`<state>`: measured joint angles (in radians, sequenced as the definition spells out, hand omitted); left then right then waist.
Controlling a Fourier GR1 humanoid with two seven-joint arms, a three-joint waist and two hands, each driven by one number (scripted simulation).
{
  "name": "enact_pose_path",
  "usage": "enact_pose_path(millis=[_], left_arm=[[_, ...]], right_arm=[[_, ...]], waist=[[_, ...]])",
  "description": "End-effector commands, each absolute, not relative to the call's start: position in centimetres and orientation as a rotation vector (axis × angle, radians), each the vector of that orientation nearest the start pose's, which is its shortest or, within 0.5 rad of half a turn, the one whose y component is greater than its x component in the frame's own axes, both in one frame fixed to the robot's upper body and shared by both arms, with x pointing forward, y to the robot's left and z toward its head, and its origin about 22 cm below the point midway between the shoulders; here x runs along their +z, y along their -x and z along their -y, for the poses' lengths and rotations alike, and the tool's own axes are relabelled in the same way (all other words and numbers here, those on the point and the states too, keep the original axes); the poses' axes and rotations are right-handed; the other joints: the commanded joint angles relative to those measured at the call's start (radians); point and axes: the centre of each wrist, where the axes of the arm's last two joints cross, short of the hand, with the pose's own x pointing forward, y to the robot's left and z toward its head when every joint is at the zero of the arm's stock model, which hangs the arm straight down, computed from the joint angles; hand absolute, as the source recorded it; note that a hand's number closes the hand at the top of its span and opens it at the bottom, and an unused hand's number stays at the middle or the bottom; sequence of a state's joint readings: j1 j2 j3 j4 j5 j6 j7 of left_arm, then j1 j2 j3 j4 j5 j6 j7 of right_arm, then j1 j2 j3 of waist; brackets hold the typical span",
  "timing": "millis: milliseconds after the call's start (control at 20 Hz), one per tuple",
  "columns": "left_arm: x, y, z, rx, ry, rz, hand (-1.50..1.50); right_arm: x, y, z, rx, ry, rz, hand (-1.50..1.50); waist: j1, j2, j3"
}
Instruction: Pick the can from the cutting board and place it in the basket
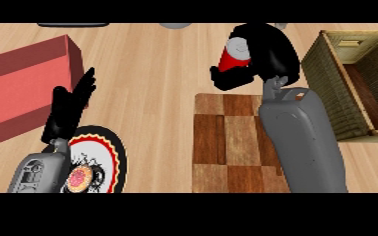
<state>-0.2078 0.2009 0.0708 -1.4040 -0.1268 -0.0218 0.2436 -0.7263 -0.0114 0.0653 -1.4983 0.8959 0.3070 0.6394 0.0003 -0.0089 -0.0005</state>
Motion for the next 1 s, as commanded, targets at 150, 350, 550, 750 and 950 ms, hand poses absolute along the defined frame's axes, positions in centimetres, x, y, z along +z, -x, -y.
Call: enact_pose_path(millis=[150,350,550,750,950], left_arm=[[2.5,-29.3,-28.1,-0.2,-0.269,1.352,0.0],[2.6,-28.8,-28.3,-0.212,-0.257,1.345,0.0],[2.0,-28.9,-26.7,-0.212,-0.275,1.373,0.0],[0.3,-28.6,-27.6,-0.218,-0.277,1.335,0.0],[2.3,-28.8,-27.3,-0.213,-0.28,1.343,0.0]], right_arm=[[29.3,-30.7,11.5,0.498,0.775,1.603,1.5],[34.1,-29.4,12.1,0.451,0.865,1.6,1.5],[38.4,-30.6,12.3,0.403,0.87,1.596,1.5],[39.9,-30.5,14.4,0.378,0.914,1.574,1.5],[41.7,-33.3,17.9,0.373,1.032,1.5,1.5]], waist=[[-0.005,0.0,0.0],[0.0,0.002,0.0],[0.005,0.006,0.0],[-0.003,0.006,0.0],[0.007,0.008,0.0]])
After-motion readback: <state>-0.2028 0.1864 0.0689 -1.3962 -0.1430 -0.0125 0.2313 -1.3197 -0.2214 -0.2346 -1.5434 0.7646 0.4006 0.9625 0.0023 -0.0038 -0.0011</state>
